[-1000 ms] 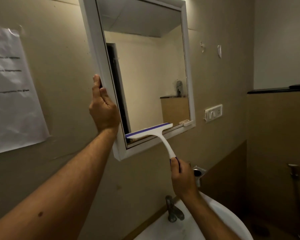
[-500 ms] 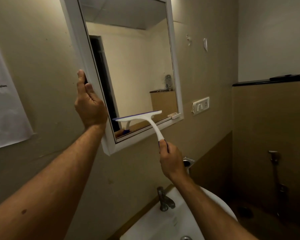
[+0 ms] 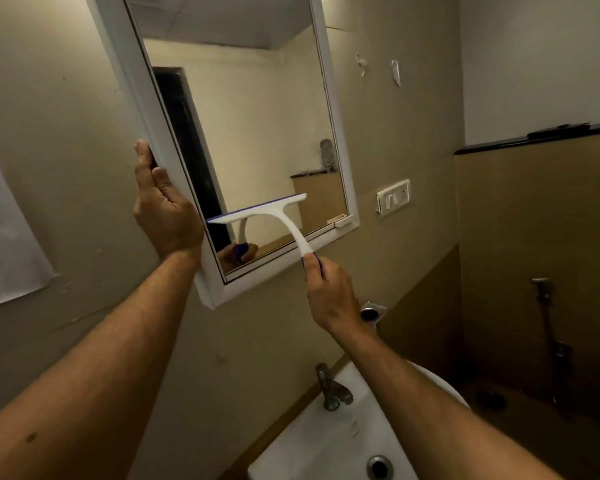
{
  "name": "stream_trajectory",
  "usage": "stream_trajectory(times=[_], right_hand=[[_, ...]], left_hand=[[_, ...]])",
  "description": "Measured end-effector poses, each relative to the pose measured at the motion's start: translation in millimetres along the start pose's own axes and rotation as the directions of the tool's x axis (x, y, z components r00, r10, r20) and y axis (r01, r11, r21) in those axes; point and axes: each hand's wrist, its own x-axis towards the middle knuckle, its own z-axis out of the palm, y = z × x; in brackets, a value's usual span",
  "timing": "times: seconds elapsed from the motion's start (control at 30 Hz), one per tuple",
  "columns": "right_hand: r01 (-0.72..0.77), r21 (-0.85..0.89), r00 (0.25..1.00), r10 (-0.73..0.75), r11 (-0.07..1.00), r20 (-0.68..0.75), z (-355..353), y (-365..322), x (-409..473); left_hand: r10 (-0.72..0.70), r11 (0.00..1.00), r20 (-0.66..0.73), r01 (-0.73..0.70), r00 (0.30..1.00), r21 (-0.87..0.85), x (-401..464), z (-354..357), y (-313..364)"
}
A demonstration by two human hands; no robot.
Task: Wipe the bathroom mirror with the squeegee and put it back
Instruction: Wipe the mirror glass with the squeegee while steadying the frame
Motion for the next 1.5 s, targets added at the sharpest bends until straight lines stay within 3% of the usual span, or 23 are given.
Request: stream_trajectory(times=[0.23, 0.43, 0.57, 0.8, 1.1, 1.33, 1.5], right_hand=[[-0.056, 0.031, 0.998, 0.055, 0.998, 0.029, -4, 39, -21], [0.06, 0.071, 0.998, -0.06, 0.996, -0.01, 3, -16, 16], [0.055, 0.048, 0.998, -0.054, 0.997, -0.017, 11, -29, 25], [0.03, 0.085, 0.999, -0.029, 0.996, -0.018, 9, 9, -2], [0.036, 0.113, 0.999, -0.033, 0.993, -0.026, 17, -53, 40], [0.03, 0.127, 1.0, -0.031, 0.991, 0.003, 18, -2, 7], [0.042, 0.104, 0.999, -0.041, 0.994, -0.007, 12, -12, 16]], left_hand=[[-0.03, 0.999, -0.012, 0.031, 0.999, 0.045, 1, -2, 3], [-0.032, 0.999, -0.018, 0.032, 0.999, 0.043, 1, -1, -1], [-0.04, 0.998, 0.001, 0.04, 0.999, 0.04, 2, -1, -4], [-0.009, 1.0, 0.032, 0.008, 0.999, 0.011, 2, -1, -3], [-0.043, 0.998, 0.089, 0.039, 0.995, 0.049, 1, -3, -7], [-0.041, 0.998, 0.083, 0.036, 0.996, 0.057, 1, -2, -7], [-0.061, 0.997, 0.099, 0.055, 0.993, 0.063, 1, -3, -7]])
